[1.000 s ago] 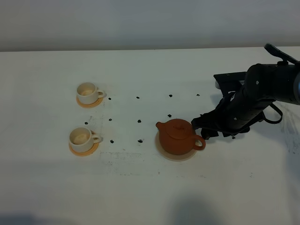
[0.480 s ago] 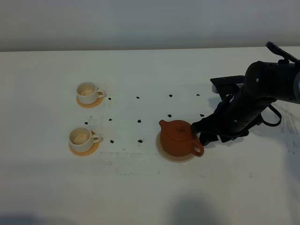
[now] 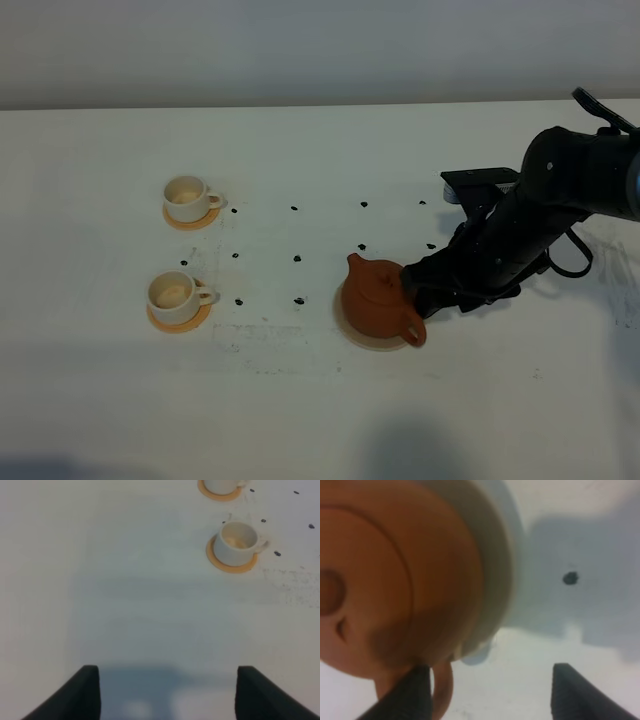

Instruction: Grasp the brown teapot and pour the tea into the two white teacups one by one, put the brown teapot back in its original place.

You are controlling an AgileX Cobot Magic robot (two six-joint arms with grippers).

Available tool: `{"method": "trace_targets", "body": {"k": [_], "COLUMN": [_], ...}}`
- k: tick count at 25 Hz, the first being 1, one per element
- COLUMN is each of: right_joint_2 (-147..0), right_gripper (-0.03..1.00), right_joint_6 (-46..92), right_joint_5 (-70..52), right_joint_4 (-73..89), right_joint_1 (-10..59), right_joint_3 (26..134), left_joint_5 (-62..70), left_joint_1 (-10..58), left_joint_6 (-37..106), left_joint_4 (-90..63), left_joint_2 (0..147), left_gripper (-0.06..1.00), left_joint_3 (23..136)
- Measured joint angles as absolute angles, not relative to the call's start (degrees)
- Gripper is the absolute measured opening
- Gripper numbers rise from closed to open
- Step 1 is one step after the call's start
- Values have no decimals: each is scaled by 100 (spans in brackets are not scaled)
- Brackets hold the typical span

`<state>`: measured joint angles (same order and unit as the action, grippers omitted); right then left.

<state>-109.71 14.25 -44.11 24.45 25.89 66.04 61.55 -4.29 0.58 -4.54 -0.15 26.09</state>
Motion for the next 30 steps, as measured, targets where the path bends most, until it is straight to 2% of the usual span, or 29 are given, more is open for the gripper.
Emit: {"method": "trace_targets", "body": {"k": [10, 15, 22, 30], "right_joint_2": [-10971, -10895, -10078, -8878], "right_gripper": [51, 51, 51, 51], "right_joint_6": [1655, 1372, 1020, 641], "right_joint_5": [-4515, -4575, -4575, -3946], "right_joint_4": [2724, 2200, 1724, 1677], "right_joint_1": [2589, 2569, 2390, 3045], "right_joint_3": [6604, 6604, 6604, 6093], "left_joint_5": [6155, 6155, 6155, 6155], "left_joint_1": [-429, -429, -429, -429], "left_joint_6": [58, 58, 58, 58], "left_joint_4": [-454, -454, -454, -454], "left_joint_2": [-15, -15, -15, -15], "left_gripper": [55, 55, 55, 55], "left_joint_3": [2609, 2609, 2609, 2609]}}
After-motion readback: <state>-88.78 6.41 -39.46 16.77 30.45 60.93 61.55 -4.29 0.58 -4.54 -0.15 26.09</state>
